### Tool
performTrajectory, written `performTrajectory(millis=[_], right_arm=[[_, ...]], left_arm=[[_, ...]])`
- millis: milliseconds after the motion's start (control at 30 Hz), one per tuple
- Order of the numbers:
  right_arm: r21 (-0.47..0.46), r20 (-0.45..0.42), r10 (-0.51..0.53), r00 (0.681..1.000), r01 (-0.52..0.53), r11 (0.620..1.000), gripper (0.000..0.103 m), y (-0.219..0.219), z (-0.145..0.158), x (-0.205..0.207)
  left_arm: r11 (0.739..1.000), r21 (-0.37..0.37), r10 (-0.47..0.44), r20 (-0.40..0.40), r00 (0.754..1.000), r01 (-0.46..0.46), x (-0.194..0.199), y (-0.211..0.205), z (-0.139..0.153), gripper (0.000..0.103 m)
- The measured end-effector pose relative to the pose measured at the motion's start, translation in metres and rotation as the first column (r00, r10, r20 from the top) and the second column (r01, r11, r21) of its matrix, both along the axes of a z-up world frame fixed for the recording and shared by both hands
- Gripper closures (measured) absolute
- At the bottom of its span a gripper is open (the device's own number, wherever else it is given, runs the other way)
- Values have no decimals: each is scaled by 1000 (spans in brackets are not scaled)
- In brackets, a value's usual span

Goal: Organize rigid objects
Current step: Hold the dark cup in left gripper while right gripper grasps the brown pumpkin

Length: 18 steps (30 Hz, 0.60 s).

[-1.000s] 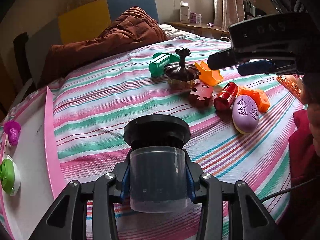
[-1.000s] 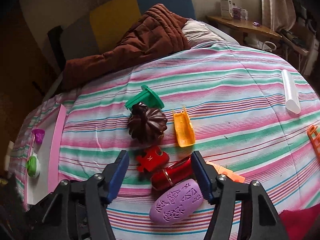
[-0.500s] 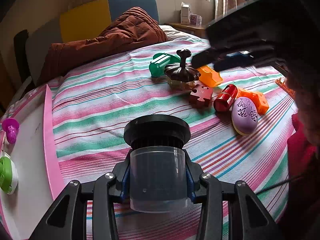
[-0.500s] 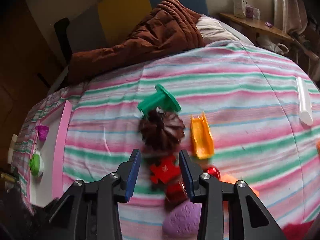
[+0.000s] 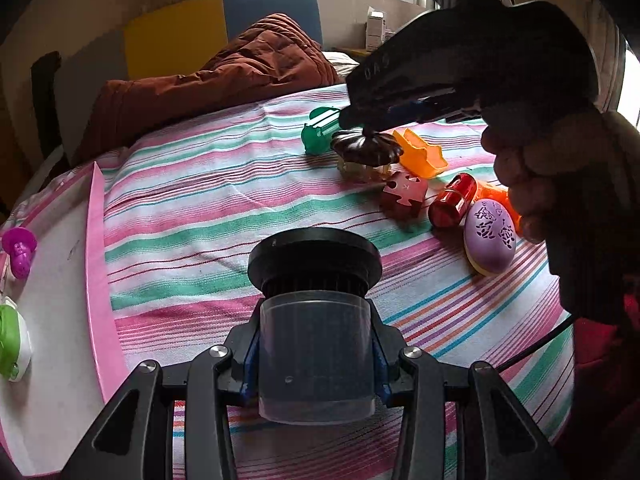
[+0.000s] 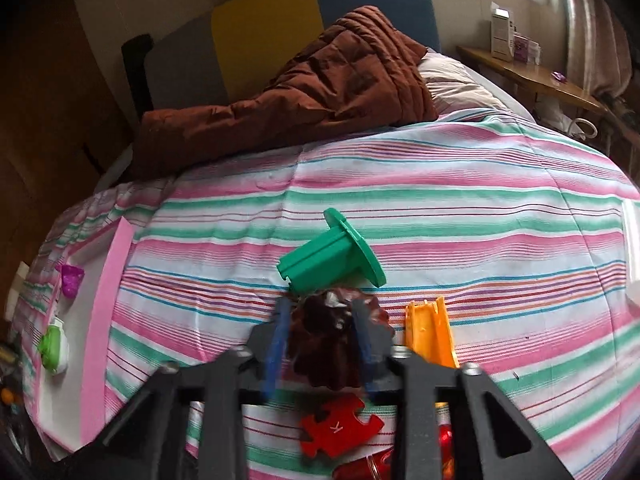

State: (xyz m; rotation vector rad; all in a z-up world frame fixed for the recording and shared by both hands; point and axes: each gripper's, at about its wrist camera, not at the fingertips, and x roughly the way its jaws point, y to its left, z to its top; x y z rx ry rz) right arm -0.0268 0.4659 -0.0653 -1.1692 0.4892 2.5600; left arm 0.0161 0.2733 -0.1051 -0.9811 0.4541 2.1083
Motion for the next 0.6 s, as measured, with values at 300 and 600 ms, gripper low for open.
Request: performTrajectory(millis=[300, 600], right_arm=[[0, 0, 57, 998, -57, 998, 79, -9, 0, -4], [18, -3, 72, 997, -72, 997, 70, -13, -1, -7]], left_arm=[[1000, -10, 0, -22, 1000, 0, 3, 1, 1, 59], [1000, -10, 11, 14, 1000, -11, 0, 1, 2, 60]])
